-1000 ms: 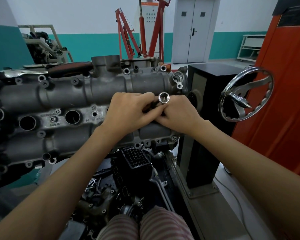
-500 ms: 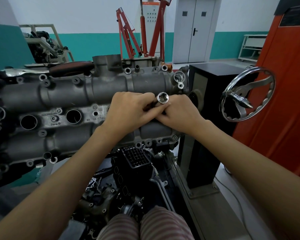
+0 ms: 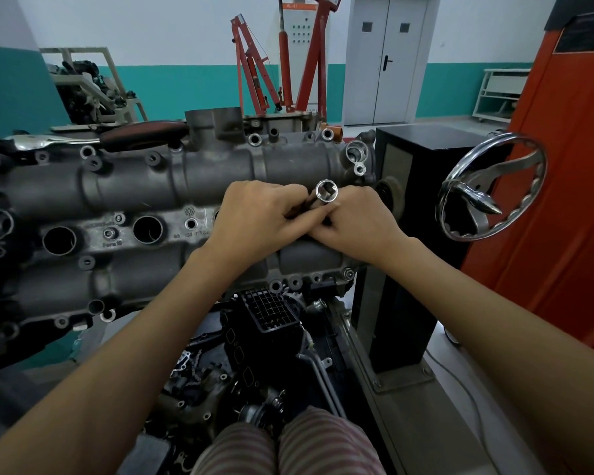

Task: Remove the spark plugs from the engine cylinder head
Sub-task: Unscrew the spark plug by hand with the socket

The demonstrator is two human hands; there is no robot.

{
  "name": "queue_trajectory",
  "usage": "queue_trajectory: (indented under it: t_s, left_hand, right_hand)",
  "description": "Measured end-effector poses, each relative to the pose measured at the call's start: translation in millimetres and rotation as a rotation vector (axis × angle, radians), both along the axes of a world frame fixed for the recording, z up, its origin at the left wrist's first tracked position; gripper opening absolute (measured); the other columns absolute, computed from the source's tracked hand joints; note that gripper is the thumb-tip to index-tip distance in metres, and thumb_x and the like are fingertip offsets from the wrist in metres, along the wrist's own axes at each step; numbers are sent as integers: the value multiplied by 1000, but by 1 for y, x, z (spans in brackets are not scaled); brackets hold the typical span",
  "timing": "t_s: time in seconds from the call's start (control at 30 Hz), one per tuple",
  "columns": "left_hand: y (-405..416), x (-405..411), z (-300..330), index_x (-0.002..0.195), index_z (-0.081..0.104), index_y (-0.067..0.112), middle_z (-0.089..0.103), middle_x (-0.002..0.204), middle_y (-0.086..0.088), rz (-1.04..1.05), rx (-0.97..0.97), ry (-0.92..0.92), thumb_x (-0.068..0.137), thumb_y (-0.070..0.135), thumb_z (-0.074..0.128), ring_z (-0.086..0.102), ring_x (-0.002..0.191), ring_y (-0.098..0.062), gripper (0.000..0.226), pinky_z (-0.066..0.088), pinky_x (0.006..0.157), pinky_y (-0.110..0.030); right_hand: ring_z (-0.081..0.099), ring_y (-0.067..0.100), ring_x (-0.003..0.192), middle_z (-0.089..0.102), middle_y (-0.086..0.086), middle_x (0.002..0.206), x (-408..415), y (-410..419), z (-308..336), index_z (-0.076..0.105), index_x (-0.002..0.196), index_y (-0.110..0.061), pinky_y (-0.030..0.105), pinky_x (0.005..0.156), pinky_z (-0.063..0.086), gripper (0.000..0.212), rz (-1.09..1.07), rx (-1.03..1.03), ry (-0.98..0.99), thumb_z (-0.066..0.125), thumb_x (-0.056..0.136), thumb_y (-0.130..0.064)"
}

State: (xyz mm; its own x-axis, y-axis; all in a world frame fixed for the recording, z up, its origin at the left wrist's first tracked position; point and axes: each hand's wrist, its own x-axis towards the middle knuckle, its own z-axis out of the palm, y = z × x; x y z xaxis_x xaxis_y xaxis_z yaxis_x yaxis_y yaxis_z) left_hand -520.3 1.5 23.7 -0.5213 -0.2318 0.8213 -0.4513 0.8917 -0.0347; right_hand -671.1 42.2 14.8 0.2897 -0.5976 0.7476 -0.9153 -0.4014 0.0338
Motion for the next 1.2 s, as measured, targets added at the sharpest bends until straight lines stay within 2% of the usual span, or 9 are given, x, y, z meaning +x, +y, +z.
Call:
queue_trajectory:
  t_s: [0.17, 0.27, 0.33, 0.47, 0.6, 0.73, 0.9, 1.1, 1.2]
  left_hand:
    - [3, 0, 1, 70, 65, 6, 59, 56, 0, -31, 35, 3, 88, 46, 42, 56, 51, -19, 50, 43, 46, -39]
    - [6, -2, 2, 66, 49, 9, 46, 54, 9, -30, 27, 20, 83, 37, 46, 48, 47, -17, 33, 37, 42, -30]
    - [6, -3, 3, 66, 42, 13, 40, 53, 10, -17, 12, 23, 81, 35, 48, 45, 44, -18, 27, 32, 41, -27]
    - [4, -2, 1, 58, 51, 8, 52, 46, 0, 6, -40, 37, 86, 38, 51, 49, 41, -22, 41, 37, 37, -31]
    - [3, -1, 2, 55, 56, 7, 53, 45, -2, 1, -19, 31, 87, 49, 48, 50, 42, -21, 53, 37, 39, -33]
    - [4, -1, 2, 68, 61, 6, 57, 54, 0, -5, 28, -3, 87, 49, 41, 54, 50, -20, 51, 41, 45, -37]
    - [7, -3, 3, 67, 36, 18, 38, 56, 13, -30, 12, -1, 81, 34, 47, 43, 46, -15, 25, 36, 41, -29]
    - [4, -2, 1, 66, 62, 6, 56, 50, -3, 17, 15, -15, 88, 50, 38, 54, 46, -23, 55, 41, 43, -39]
    - [3, -1, 1, 66, 65, 6, 56, 49, -4, 18, 7, -19, 88, 54, 36, 54, 46, -23, 60, 41, 43, -39]
  right_hand:
    - [60, 23, 56, 65, 5, 66, 0, 0, 1, 66, 81, -7, 23, 50, 32, 44, 29, 65, 26, 37, 79, -41]
    - [60, 21, 64, 65, 3, 74, 0, 0, 2, 62, 90, -8, 23, 52, 33, 51, 20, 101, 25, 33, 77, -48]
    - [60, 20, 64, 64, 1, 73, 0, -1, 2, 58, 86, -9, 25, 51, 33, 52, 5, 122, 15, 31, 76, -51]
    - [57, 20, 55, 61, 2, 58, -1, 0, 1, 57, 68, -17, 24, 50, 28, 41, -1, 114, 1, 36, 76, -51]
    - [58, 23, 54, 62, 5, 59, -1, -1, 1, 67, 73, -13, 24, 49, 28, 44, 2, 81, -11, 37, 80, -44]
    - [60, 28, 58, 65, 8, 68, 0, 1, 2, 65, 83, -6, 23, 46, 32, 46, 35, 92, 23, 34, 81, -40]
    - [58, 23, 58, 62, 4, 67, 0, 0, 2, 57, 87, -6, 23, 50, 29, 52, 16, 124, -4, 32, 75, -50]
    - [50, 17, 49, 57, 1, 54, -1, -2, 1, 61, 68, -14, 17, 43, 18, 42, -2, 118, -22, 37, 77, -47]
    - [56, 25, 53, 61, 6, 59, -1, -2, 1, 63, 72, -11, 22, 45, 24, 44, -7, 111, -22, 35, 78, -44]
